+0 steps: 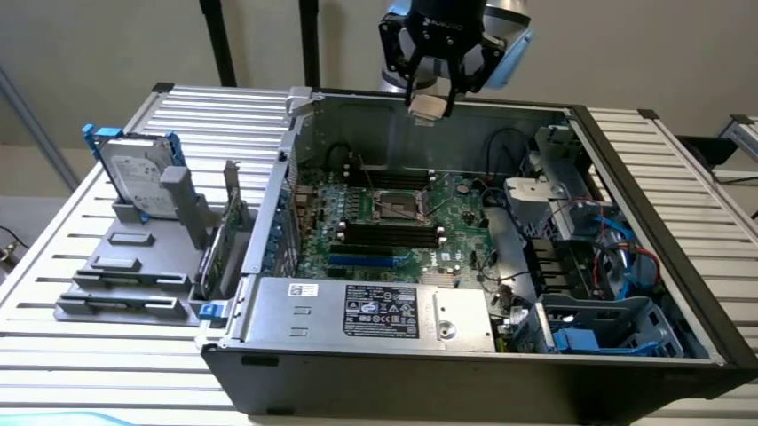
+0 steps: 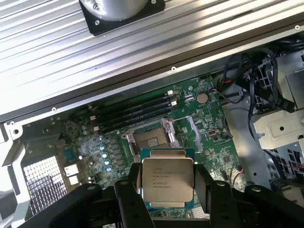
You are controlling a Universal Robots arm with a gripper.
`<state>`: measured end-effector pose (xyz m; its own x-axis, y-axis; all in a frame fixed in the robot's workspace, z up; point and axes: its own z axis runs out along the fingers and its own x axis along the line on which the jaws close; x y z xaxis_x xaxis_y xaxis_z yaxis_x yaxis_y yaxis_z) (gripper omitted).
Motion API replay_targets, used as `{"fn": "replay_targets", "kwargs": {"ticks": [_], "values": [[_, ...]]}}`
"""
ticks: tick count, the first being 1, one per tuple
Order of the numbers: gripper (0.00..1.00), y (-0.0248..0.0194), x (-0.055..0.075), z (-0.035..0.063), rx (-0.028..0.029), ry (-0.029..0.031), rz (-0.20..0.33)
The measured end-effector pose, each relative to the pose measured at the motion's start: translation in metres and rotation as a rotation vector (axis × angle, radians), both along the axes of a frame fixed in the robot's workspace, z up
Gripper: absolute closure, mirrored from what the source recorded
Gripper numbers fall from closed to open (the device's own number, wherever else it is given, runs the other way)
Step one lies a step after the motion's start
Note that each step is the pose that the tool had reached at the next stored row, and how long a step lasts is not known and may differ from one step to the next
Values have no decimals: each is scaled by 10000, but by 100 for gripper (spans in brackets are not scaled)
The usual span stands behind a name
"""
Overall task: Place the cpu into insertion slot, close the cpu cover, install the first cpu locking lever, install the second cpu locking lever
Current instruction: 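Place the cpu into insertion slot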
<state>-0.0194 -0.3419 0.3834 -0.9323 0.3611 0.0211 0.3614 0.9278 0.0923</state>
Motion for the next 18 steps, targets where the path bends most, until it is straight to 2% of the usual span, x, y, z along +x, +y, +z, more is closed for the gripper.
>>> {"fn": "replay_targets", "kwargs": {"ticks": [18], "values": [[45, 0, 0, 0, 4, 7, -2872]]}}
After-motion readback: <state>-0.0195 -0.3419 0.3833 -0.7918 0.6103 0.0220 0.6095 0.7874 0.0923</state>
